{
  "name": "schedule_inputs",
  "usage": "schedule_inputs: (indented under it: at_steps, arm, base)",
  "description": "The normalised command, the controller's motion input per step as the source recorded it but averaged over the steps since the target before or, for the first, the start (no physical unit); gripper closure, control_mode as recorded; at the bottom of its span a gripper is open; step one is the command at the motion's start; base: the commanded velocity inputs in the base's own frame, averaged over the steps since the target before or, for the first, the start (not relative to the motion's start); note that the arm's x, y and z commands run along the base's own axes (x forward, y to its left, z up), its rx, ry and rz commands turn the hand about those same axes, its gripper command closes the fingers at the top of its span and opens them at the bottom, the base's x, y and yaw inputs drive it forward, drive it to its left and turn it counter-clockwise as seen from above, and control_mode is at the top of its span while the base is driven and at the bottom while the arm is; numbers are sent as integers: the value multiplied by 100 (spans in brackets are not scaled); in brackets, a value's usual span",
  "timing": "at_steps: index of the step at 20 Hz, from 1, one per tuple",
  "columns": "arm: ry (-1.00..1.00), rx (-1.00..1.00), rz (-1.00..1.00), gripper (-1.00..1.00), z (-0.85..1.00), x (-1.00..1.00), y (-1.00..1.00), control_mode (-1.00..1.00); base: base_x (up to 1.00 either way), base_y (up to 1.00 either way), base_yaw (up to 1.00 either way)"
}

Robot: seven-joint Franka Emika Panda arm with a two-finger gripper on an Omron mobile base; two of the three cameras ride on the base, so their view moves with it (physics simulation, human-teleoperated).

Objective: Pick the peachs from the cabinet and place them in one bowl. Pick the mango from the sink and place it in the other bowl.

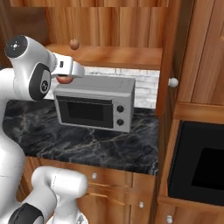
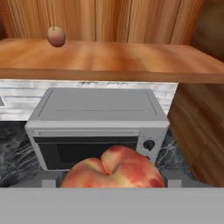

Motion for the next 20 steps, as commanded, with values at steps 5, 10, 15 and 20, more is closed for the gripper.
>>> schedule_inputs:
  at_steps: [5,10,15,20]
  arm:
    - [0,0,0,100,0,0,0,100]
    - [0,0,0,100,0,0,0,100]
    - [0,0,0,100,0,0,0,100]
    - [0,0,0,100,0,0,0,100]
  base:
    - [-48,0,1]
    - [-35,0,19]
    - [-26,0,34]
    - [-25,0,40]
